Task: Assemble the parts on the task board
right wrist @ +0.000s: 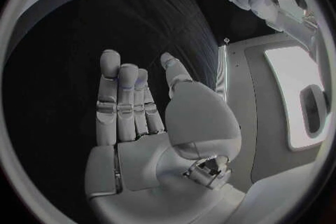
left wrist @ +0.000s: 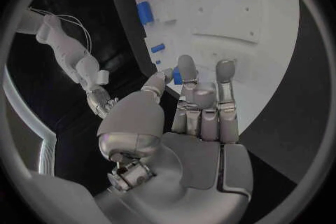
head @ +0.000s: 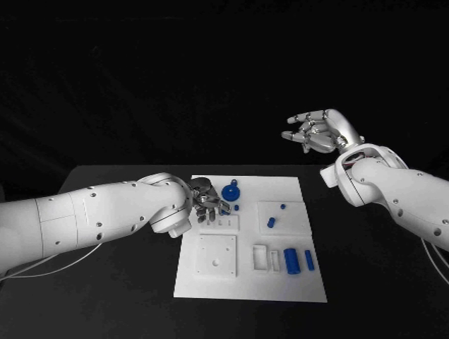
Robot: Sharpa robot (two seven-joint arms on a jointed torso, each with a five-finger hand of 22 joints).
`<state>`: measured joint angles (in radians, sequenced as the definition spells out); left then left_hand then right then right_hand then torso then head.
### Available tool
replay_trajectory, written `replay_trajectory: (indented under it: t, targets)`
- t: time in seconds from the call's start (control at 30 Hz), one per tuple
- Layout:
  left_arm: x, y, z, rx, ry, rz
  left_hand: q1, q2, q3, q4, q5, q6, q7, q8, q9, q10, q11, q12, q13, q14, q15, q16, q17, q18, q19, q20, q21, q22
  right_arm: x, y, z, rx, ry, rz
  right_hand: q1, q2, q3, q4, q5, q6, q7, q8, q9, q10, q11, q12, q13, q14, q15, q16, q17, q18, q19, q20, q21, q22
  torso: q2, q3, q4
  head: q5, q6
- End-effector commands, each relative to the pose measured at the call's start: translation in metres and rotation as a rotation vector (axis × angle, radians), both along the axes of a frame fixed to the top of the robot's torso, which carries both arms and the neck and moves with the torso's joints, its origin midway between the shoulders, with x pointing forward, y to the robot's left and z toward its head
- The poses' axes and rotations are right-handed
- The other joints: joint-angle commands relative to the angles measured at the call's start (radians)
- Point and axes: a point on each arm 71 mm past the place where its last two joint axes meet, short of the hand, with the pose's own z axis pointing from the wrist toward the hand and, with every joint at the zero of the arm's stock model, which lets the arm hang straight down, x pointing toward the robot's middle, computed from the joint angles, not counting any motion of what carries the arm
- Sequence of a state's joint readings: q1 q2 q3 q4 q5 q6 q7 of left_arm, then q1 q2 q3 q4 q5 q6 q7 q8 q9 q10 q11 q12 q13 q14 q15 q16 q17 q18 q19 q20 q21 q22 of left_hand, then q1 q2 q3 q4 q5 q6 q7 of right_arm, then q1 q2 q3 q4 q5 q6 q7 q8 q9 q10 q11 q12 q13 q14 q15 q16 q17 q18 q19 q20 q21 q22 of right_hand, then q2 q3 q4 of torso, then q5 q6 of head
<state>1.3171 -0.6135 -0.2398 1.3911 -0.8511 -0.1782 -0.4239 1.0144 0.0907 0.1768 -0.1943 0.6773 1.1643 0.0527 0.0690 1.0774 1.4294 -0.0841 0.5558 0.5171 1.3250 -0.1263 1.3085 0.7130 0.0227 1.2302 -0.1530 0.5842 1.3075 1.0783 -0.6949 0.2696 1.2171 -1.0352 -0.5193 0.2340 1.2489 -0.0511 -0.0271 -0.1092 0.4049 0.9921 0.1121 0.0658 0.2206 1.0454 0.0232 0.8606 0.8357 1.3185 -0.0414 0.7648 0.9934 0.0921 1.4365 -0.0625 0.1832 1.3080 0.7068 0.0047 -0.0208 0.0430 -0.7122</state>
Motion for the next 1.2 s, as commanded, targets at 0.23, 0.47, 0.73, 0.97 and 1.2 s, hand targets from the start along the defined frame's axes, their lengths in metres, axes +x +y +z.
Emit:
replay_trajectory:
  t: [0.23, 0.47, 0.73, 0.97, 1.2]
  targets:
    - [0.002, -0.002, -0.004, 0.127, -0.044, 0.047, 0.022, -0.005, 0.083, -0.074, 0.003, 0.077, -0.074, 0.003, -0.007, -0.023, -0.008, 0.062, 0.081, 0.038, -0.010, 0.024, 0.055, 0.009, 0.016, -0.001, 0.030, 0.020, 0.002, 0.012, -0.001, -0.052, -0.001, 0.023, -0.012, 0.007, 0.014, -0.011, 0.031, 0.008, 0.001, -0.003, -0.005, -0.001, -0.004, -0.006, -0.009, -0.004, -0.002, 0.003, -0.003, 0.007, 0.008, 0.000, -0.011, 0.023, -0.001, -0.0006, -0.0011, 0.006, -0.017]
    - [0.002, -0.001, -0.009, 0.150, -0.055, 0.062, 0.024, -0.008, 0.081, -0.075, 0.004, 0.086, -0.080, 0.004, -0.015, -0.046, -0.014, 0.158, 0.198, 0.066, -0.016, 0.051, 0.135, 0.007, 0.039, -0.006, 0.088, 0.030, 0.002, 0.013, -0.001, -0.056, 0.007, 0.026, -0.020, 0.006, 0.028, -0.020, 0.041, 0.007, 0.002, -0.003, -0.011, -0.001, -0.004, -0.002, -0.015, -0.004, -0.002, 0.004, -0.004, 0.007, 0.009, 0.000, -0.018, 0.024, -0.001, -0.0005, -0.0011, 0.006, -0.024]
    - [0.004, 0.000, -0.018, 0.168, -0.090, 0.078, 0.018, -0.012, 0.078, -0.078, 0.011, 0.097, -0.083, 0.005, -0.021, -0.051, -0.020, 0.215, 0.241, 0.076, -0.019, 0.050, 0.163, 0.006, 0.042, -0.010, 0.103, 0.032, 0.001, 0.015, -0.001, -0.060, 0.011, 0.031, -0.021, 0.007, 0.032, -0.023, 0.045, 0.007, 0.002, -0.003, -0.013, -0.001, -0.004, -0.001, -0.016, -0.003, -0.002, 0.005, -0.004, 0.007, 0.012, -0.001, -0.017, 0.024, 0.000, -0.0014, -0.0024, 0.008, -0.029]
    - [0.004, 0.000, -0.024, 0.161, -0.083, 0.092, 0.018, -0.013, 0.076, -0.082, 0.008, 0.108, -0.084, 0.005, -0.064, -0.043, -0.016, 0.214, 0.235, 0.080, -0.017, 0.045, 0.174, 0.006, 0.038, -0.008, 0.105, 0.031, 0.001, 0.015, -0.001, -0.064, 0.020, 0.035, -0.025, 0.009, 0.041, -0.028, 0.055, 0.008, 0.002, -0.003, -0.016, -0.002, -0.004, -0.001, -0.019, -0.004, -0.002, 0.005, -0.004, 0.007, 0.012, -0.001, -0.019, 0.025, 0.000, -0.0014, -0.0008, 0.006, -0.033]
    - [0.004, -0.001, -0.027, 0.162, -0.082, 0.091, 0.018, -0.012, 0.075, -0.082, 0.007, 0.109, -0.083, 0.006, -0.071, -0.041, -0.014, 0.212, 0.233, 0.080, -0.015, 0.044, 0.174, 0.009, 0.036, -0.005, 0.103, 0.030, 0.001, 0.016, -0.002, -0.066, 0.024, 0.040, -0.032, 0.008, 0.053, -0.035, 0.059, 0.010, 0.002, -0.003, -0.019, -0.002, -0.005, 0.001, -0.021, -0.004, -0.003, 0.007, -0.004, 0.007, 0.013, -0.001, -0.016, 0.026, 0.001, -0.0015, -0.0019, 0.004, -0.035]
